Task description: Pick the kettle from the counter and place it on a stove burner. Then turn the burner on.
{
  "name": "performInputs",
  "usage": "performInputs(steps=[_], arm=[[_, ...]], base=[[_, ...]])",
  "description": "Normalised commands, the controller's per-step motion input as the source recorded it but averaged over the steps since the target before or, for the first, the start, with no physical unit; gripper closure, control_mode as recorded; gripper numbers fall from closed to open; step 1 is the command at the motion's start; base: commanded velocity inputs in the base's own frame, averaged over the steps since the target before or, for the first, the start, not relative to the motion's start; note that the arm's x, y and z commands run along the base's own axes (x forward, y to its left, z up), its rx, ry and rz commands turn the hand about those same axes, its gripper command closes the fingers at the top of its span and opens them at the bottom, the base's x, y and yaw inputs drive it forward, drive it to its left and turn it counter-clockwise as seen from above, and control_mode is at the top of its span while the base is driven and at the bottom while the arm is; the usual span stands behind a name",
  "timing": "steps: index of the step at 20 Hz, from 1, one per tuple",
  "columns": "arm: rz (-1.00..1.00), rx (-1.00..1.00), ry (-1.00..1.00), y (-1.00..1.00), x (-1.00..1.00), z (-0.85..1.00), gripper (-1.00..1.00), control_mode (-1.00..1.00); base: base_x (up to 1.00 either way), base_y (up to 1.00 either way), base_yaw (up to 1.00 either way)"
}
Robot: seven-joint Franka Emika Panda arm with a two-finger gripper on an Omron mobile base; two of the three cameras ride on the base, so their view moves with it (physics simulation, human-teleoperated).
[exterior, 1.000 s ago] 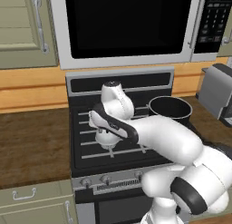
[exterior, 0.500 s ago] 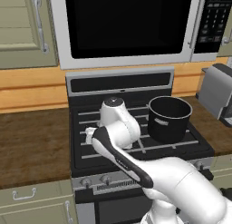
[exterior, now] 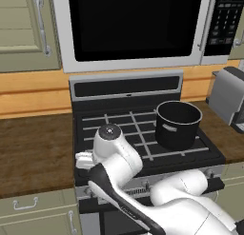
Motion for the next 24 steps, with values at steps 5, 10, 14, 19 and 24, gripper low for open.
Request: performInputs(steps=[5, 10, 14, 19, 24], arm=[[0.03, -0.02, -0.28, 0.34, -0.22, -0.13, -1.00, -1.00], [0.08, -0.08, -0.48, 0.27, -0.23, -0.40, -1.00, -1.00], [0.13, -0.10, -0.47, 0.06, -0.21, -0.52, -1.00, -1.00], [0.15, -0.08, -0.44, -0.06, -0.19, -0.17, -1.00, -1.00], [0.15, -0.01, -0.10, -0.13, 0.05, 0.00, -1.00, -1.00]], base=[[0.00, 0.00, 0.00], [0.00, 0.00, 0.00], [0.00, 0.00, 0.00], [0.00, 0.00, 0.00], [0.00, 0.00, 0.00]])
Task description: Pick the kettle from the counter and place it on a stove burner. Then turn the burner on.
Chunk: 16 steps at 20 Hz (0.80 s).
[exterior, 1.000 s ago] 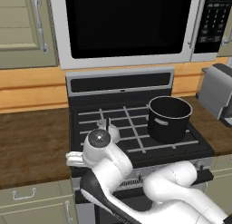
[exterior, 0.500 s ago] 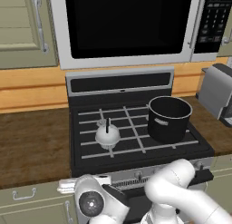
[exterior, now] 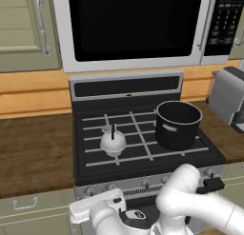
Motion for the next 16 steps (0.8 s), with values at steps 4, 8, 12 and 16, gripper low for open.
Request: performInputs(steps=[4, 8, 12, 16], arm=[[0.05, 0.00, 0.10, -0.13, 0.29, 0.00, -1.00, -1.00], [0.02, 0.01, 0.15, -0.13, 0.15, -0.02, -1.00, -1.00], [0.00, 0.00, 0.00, -0.02, 0.05, -0.45, -1.00, -1.00], [0.00, 0.00, -0.02, 0.00, 0.04, -0.58, -1.00, -1.00]], base=[[0.00, 0.00, 0.00], [0.00, 0.00, 0.00], [0.00, 0.00, 0.00], [0.00, 0.00, 0.00]])
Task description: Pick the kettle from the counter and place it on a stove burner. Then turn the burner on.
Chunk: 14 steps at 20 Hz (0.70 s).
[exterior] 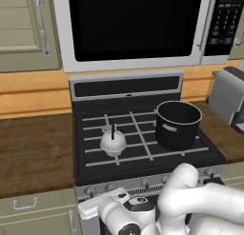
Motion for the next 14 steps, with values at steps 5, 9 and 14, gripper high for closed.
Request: performInputs(steps=[5, 9, 14], arm=[[0.00, 0.00, -0.05, -0.03, 0.00, -0.22, -1.00, -1.00], [0.00, 0.00, -0.07, -0.08, 0.00, -0.06, -1.00, -1.00], [0.00, 0.00, -0.07, -0.05, 0.03, -0.08, -1.00, -1.00]], base=[[0.00, 0.00, 0.00], [0.00, 0.00, 0.00], [0.00, 0.00, 0.00]])
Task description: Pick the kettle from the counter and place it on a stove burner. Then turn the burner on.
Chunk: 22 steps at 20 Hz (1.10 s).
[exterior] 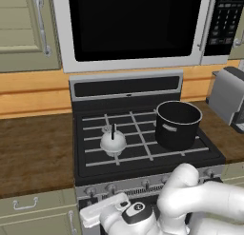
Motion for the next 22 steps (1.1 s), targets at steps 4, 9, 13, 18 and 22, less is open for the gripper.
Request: performInputs(steps=[4, 9, 13, 18, 22], arm=[[0.00, 0.01, 0.00, -0.13, 0.18, -0.07, -1.00, -1.00], [0.00, 0.05, 0.03, -0.11, 0.34, 0.00, -1.00, -1.00], [0.00, 0.03, 0.02, -0.06, 0.32, -0.02, -1.00, -1.00], [0.00, 0.01, 0.00, -0.12, 0.08, -0.25, -1.00, -1.00], [0.00, 0.02, 0.00, -0.13, 0.00, -0.42, -1.00, -1.00]], base=[[0.00, 0.00, 0.00], [0.00, 0.00, 0.00], [0.00, 0.00, 0.00], [0.00, 0.00, 0.00], [0.00, 0.00, 0.00]])
